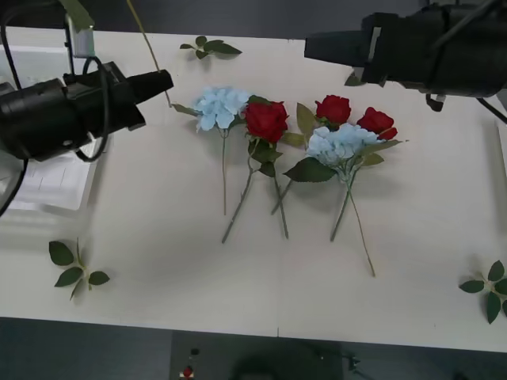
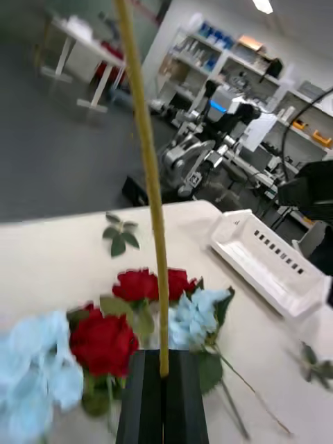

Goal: Put the red flowers into the right box and the blue flowers into the left box

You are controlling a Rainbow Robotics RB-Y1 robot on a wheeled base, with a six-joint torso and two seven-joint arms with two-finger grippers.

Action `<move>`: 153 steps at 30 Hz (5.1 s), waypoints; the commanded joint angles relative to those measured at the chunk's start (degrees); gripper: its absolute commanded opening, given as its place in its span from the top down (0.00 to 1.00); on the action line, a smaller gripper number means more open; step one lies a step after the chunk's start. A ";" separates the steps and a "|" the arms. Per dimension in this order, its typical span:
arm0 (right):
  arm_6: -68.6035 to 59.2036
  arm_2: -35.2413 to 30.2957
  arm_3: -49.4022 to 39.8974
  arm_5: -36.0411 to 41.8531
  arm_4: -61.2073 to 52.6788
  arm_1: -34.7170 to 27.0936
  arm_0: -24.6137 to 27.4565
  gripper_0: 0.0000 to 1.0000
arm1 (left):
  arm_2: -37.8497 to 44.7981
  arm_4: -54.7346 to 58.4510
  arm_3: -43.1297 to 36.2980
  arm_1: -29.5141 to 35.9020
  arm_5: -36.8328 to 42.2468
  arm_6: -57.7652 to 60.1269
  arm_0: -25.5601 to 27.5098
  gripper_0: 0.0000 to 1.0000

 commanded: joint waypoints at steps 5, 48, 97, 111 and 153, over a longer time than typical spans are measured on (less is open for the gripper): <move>-5.90 0.26 2.52 5.13 8.95 -11.31 -1.30 0.00 | 10.73 -14.08 0.62 4.77 13.21 26.04 -1.47 1.00; -46.33 23.20 -9.08 -13.51 55.27 -11.57 8.19 0.00 | 25.76 -51.08 -4.21 20.15 35.89 36.76 0.20 0.00; -48.53 23.11 1.82 -15.53 68.36 -0.15 9.16 1.00 | -25.83 -104.87 6.86 -21.51 -0.41 63.30 -10.61 0.00; -48.62 16.70 -6.88 -15.62 54.39 -8.41 11.89 1.00 | -25.83 -109.79 13.81 -26.96 -1.29 64.71 -11.31 0.00; 16.33 -11.69 -17.16 2.14 5.17 9.17 15.75 1.00 | 4.14 -34.03 -35.33 0.37 -2.52 45.64 23.93 0.00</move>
